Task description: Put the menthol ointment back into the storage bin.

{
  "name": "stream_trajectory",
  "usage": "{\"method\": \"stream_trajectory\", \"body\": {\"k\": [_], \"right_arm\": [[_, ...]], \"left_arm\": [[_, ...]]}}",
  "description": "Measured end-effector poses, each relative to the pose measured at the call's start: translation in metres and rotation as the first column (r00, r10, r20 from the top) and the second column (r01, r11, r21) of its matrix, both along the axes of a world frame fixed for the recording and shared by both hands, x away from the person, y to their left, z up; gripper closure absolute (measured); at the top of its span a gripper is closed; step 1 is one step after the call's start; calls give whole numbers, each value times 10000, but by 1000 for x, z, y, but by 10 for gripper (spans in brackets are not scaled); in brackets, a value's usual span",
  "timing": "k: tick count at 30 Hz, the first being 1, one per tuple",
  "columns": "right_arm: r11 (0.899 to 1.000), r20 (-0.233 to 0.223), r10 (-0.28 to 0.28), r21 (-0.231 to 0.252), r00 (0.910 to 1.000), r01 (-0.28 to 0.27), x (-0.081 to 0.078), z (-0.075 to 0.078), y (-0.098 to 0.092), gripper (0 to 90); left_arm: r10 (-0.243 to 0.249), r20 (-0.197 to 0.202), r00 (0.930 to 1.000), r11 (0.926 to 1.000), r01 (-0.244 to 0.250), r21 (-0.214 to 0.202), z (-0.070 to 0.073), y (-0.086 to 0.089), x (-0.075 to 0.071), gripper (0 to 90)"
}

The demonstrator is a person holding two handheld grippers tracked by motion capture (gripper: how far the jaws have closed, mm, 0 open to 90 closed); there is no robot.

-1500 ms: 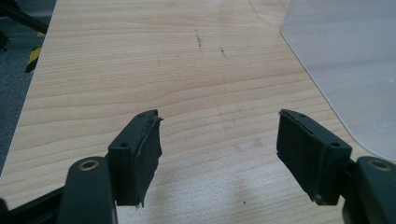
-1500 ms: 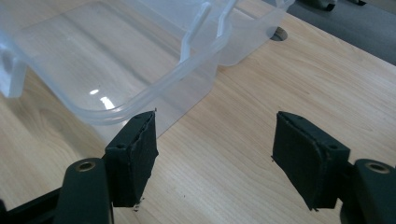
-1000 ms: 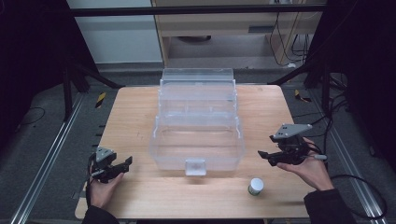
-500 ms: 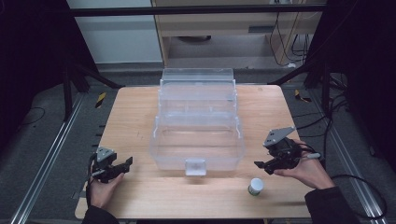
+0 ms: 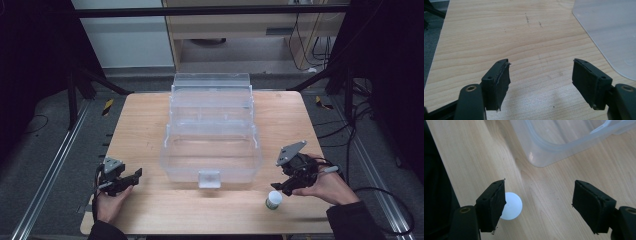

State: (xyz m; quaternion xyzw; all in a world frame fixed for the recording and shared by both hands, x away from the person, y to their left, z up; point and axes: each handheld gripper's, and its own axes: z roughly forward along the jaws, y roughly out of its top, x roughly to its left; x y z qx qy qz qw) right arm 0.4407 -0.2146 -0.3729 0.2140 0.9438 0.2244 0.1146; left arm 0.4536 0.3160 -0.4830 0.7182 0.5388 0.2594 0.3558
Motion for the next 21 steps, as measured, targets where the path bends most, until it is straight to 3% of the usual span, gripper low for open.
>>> {"method": "stream_trajectory", "body": {"k": [5,21], "right_arm": [[9977,-350,447,-491,9984,-464,-2,-5,5,269],[9827,-1029,1222,-1266,9872,-1348,-6,-20,10,290]], "left_arm": [[-8,13,10000,10000,8,-6,0,0,0,299],[-31,-11,10000,10000,31,23,0,0,0,300]]}}
